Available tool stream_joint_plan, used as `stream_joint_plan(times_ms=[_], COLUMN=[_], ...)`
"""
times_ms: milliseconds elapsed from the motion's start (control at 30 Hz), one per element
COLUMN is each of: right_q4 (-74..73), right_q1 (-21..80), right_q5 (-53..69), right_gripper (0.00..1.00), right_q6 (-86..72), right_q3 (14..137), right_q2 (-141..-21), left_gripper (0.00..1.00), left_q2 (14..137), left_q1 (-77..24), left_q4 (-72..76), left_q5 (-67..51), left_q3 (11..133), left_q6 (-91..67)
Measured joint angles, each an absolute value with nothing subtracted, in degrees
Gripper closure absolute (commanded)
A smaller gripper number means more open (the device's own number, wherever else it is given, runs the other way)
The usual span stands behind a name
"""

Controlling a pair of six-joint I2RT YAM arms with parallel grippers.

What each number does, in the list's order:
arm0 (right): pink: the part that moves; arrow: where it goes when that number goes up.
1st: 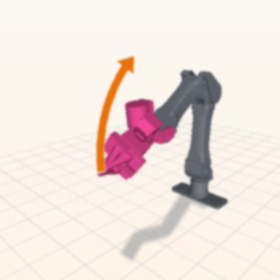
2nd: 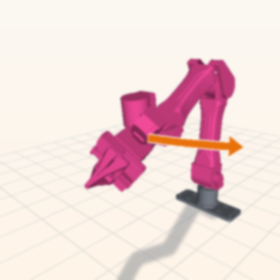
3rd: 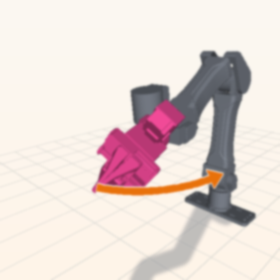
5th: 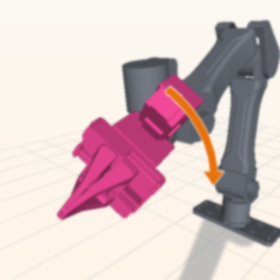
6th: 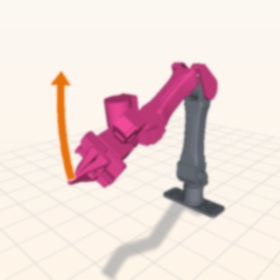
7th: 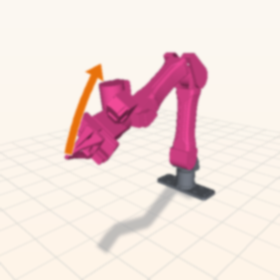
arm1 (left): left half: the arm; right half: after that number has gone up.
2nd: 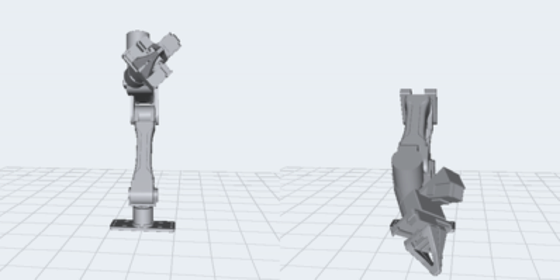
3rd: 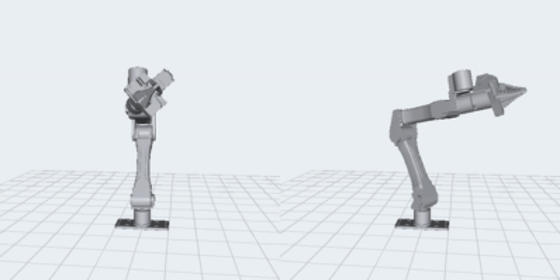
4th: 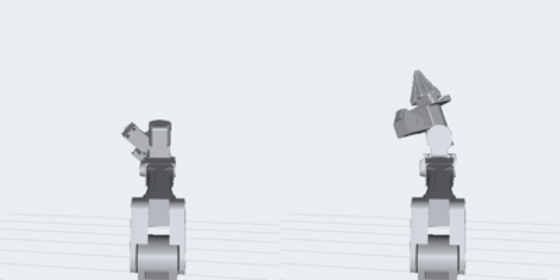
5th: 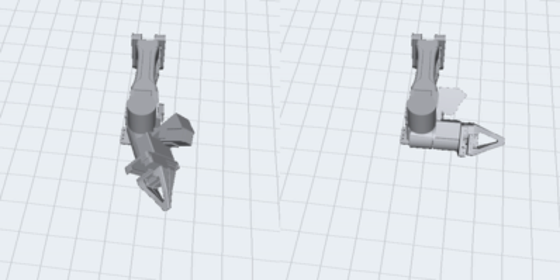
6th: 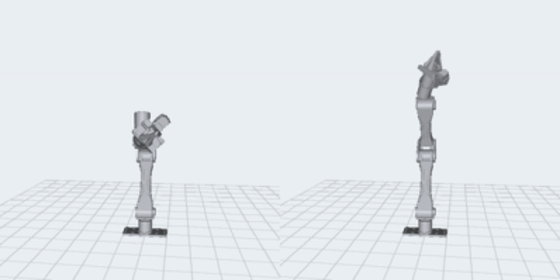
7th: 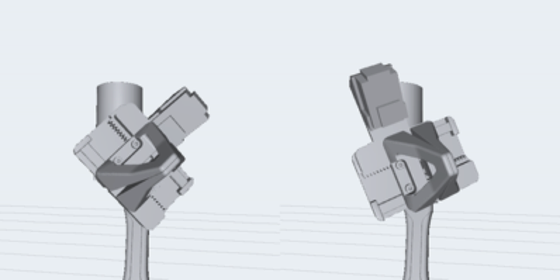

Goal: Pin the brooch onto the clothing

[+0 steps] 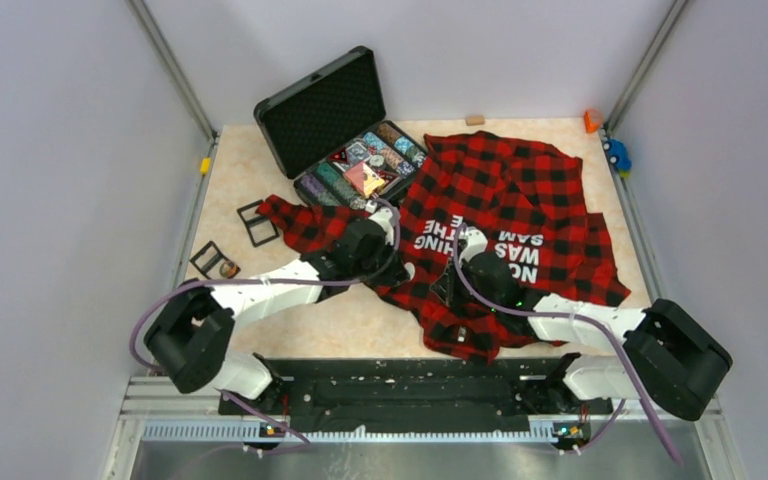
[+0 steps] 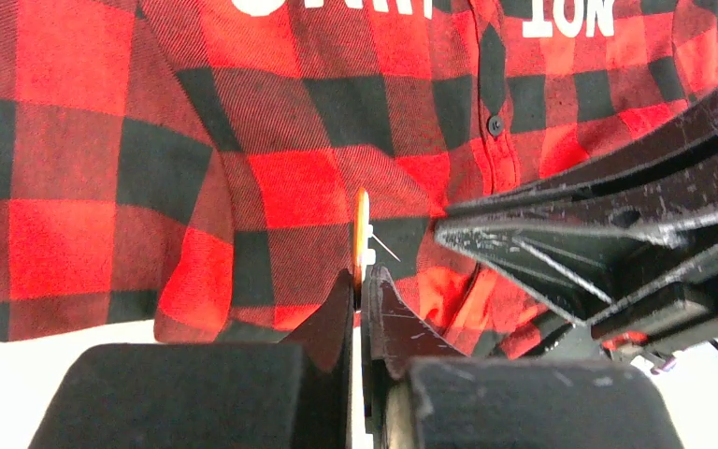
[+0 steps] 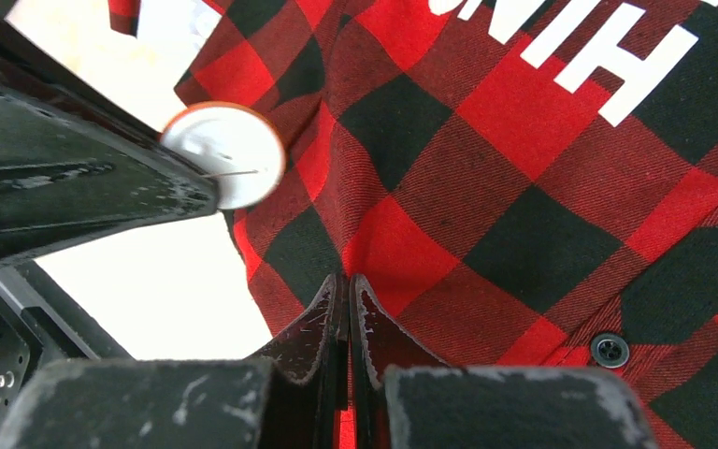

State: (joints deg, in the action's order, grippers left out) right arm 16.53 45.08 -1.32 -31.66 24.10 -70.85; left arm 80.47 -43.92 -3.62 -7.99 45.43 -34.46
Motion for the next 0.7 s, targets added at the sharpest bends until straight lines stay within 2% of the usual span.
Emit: stream_joint_plan(times_ms=[700], right_q4=[21.8], right_q1=[45.1], right_q5=[-0.8], right_gripper=[1.00], right_q6=[-34.7], right_q3=[20.1], right_q2=[-66.5], left_gripper=[1.00], left_q2=[87.8], left_q1=[-50.5], left_q4=[-6.4], left_q5=[1.7], left_q3=[50.0], left_q6=[-34.3])
